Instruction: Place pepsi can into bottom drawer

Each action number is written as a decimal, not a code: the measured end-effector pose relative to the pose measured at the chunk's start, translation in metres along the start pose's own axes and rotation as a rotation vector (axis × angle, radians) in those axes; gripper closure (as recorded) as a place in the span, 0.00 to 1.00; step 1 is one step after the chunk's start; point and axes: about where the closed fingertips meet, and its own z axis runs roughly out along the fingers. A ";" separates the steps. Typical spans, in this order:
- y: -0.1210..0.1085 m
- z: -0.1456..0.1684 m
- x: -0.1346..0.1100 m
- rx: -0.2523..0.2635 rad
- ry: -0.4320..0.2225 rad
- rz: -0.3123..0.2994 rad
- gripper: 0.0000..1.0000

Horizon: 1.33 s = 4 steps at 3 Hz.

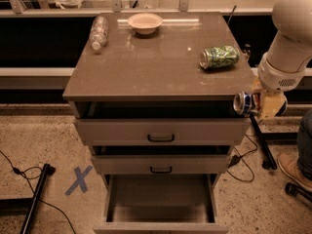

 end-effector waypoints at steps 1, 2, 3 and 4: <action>-0.001 0.004 -0.001 -0.006 -0.026 0.018 1.00; 0.034 0.044 -0.021 -0.014 -0.165 0.153 1.00; 0.068 0.078 -0.052 0.012 -0.239 0.223 1.00; 0.078 0.102 -0.061 0.014 -0.244 0.213 1.00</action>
Offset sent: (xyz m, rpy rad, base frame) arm -0.0573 0.0410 -0.1190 0.3428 0.0294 -0.2460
